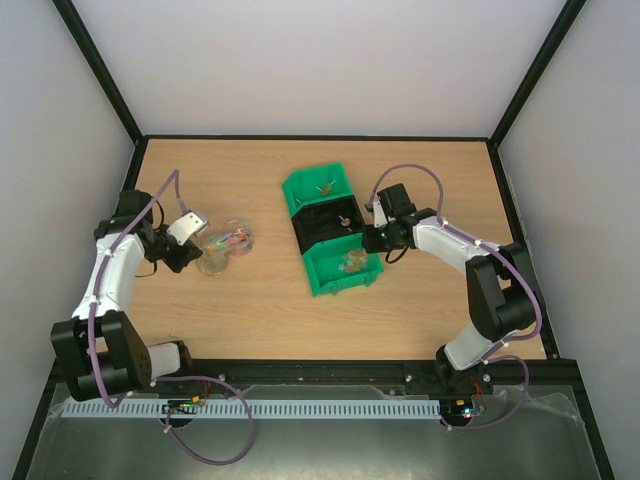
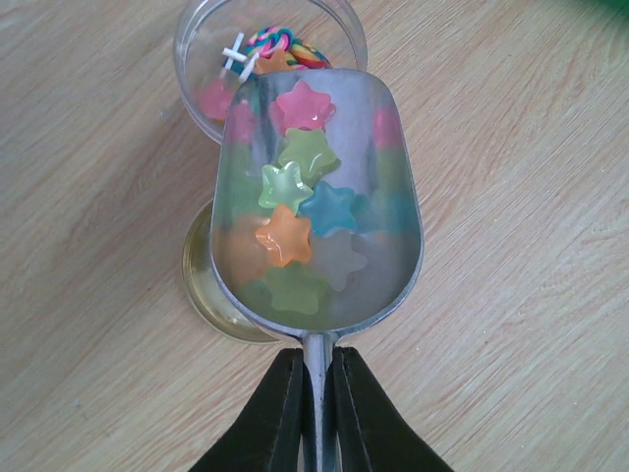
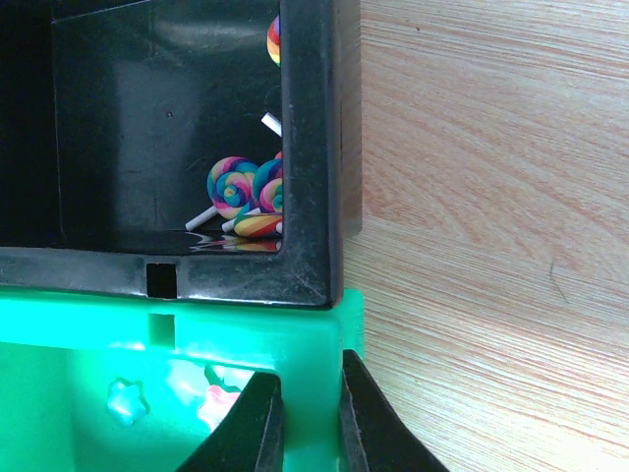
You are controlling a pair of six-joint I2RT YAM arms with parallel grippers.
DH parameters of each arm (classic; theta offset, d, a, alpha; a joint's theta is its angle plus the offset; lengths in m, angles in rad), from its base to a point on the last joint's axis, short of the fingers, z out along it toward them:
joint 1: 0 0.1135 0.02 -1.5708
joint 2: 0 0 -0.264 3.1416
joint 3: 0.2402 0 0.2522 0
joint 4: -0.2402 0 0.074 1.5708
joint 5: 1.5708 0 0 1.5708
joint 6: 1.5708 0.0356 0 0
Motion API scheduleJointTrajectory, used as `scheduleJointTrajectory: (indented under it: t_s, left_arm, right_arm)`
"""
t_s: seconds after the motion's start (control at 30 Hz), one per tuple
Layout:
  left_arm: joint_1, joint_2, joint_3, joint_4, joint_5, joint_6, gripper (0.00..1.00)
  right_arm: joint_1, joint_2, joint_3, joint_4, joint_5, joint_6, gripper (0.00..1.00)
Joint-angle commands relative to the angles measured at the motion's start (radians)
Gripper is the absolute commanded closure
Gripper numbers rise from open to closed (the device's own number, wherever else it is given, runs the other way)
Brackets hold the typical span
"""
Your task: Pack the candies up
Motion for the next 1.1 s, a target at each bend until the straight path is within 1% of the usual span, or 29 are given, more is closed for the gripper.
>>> scheduleJointTrajectory:
  t_s: [0.0,0.23,0.47,0.9,1.0,1.07]
  left_arm:
    - [-0.04,0.028,0.039,-0.007,-0.078,-0.037,0.98]
    - [-0.069,0.062,0.087,-0.026,-0.143,-0.067,0.98]
    - [-0.093,0.083,0.144,-0.073,-0.225,-0.066,0.98]
    - [-0.117,0.08,0.2,-0.142,-0.283,-0.029,0.98]
    - [-0.116,0.072,0.204,-0.147,-0.283,-0.018,0.98]
    - [-0.116,0.067,0.226,-0.164,-0.249,-0.016,0.98]
  right_arm:
    - [-0.007,-0.007,0.016,0.026,-0.018,0.017,0.99]
    - [-0.007,-0.014,0.007,0.034,-0.016,0.023,0.99]
    - [-0.007,-0.009,0.003,0.045,-0.021,0.038,0.99]
    - [-0.007,-0.001,0.002,0.055,-0.028,0.044,0.99]
    - [-0.007,-0.001,0.001,0.059,-0.03,0.048,0.99]
    - [-0.007,-0.002,0.0,0.06,-0.032,0.053,0.99]
